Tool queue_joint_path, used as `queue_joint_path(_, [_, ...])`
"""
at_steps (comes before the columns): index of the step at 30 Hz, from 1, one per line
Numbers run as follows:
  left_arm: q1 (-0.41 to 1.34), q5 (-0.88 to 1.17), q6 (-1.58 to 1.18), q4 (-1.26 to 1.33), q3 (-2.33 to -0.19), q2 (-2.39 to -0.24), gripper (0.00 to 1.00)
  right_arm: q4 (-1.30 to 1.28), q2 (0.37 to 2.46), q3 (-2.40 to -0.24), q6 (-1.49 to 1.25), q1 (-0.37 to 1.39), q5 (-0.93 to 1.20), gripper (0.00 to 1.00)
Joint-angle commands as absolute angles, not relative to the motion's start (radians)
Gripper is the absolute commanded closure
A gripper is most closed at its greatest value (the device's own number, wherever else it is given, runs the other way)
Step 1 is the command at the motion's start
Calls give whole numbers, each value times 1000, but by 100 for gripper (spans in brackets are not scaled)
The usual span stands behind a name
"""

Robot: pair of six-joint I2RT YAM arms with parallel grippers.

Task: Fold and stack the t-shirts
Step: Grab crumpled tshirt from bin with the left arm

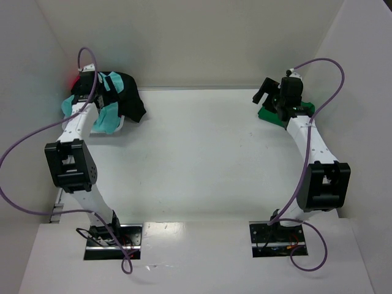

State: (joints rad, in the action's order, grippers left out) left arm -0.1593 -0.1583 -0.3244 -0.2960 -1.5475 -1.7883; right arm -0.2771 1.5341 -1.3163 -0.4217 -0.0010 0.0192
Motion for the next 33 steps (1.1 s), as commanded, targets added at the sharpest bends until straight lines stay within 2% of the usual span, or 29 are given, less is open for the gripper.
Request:
queue_joint_path(1, [-191,-273,-376,-282,-1661,-1900,1,-236,1537,-1342,-422,-9,26,0])
queue_joint_path(7, [-192,-332,-383,-272,-1684,-1985,1,-229,1537,-1342,-422,-9,26,0])
queue_joint_path(10, [-192,-345,-385,-281,-1695,-2008,6,-227,1543,-1342,-431,-9,26,0])
queue_joint_path(13, [-192,-345,-385,-281,-1695,-2017,18,-227,1546,-1333,-437,-9,26,0])
queue_joint_path(16, [-192,-302,-385,-250,-1668,-1993,37,-211,1546,-1326,-447,-9,35,0])
queue_joint_path(20, [-192,-241,-385,-233,-1646,-1958,65,-192,1546,-1310,-463,-9,46,0])
queue_joint_path(22, [-192,-194,-385,-241,-1646,-1924,83,-192,1546,-1310,-463,-9,58,0])
queue_joint_path(26, [-192,-113,-385,-268,-1666,-1821,93,-201,1541,-1310,-463,-9,84,0])
queue_joint_path(31, [-192,56,-385,-288,-1704,-1677,100,-212,1513,-1342,-463,-9,150,0])
queue_joint_path(33, [-192,314,-347,-382,-1805,-1638,100,-212,1481,-1353,-472,-1,193,0])
